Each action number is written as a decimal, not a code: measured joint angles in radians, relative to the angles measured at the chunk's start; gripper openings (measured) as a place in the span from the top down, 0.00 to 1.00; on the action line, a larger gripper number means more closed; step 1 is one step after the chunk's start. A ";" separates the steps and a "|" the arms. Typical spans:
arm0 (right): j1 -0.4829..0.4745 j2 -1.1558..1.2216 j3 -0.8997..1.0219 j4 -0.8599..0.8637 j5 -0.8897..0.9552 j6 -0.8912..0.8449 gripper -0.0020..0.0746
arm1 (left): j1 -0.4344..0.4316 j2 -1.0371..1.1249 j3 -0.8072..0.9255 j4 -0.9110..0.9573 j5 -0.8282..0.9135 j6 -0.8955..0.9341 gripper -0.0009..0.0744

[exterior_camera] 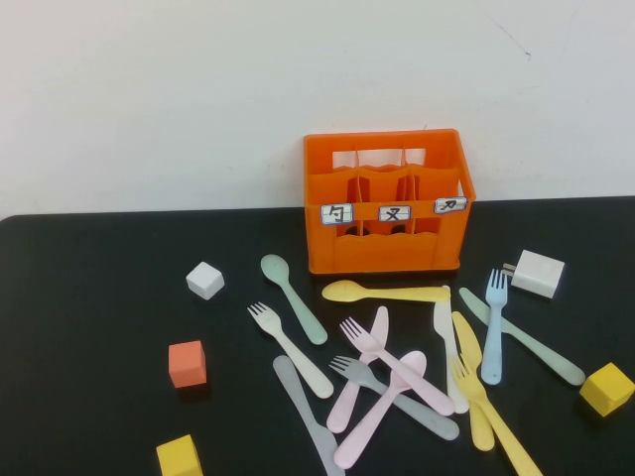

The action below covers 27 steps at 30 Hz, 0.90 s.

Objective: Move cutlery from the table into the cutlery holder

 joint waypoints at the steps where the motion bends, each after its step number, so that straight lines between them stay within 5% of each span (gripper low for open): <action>1: 0.000 0.000 0.000 0.000 -0.007 -0.007 0.98 | 0.000 0.000 0.000 -0.005 0.000 -0.014 0.99; 16: 0.000 0.000 -0.009 0.000 0.026 -0.008 0.98 | 0.000 0.000 0.000 -0.015 -0.035 -0.110 0.99; 27: 0.000 0.076 -0.318 0.038 0.603 -0.011 0.98 | 0.000 0.082 -0.291 -0.017 0.514 -0.128 0.99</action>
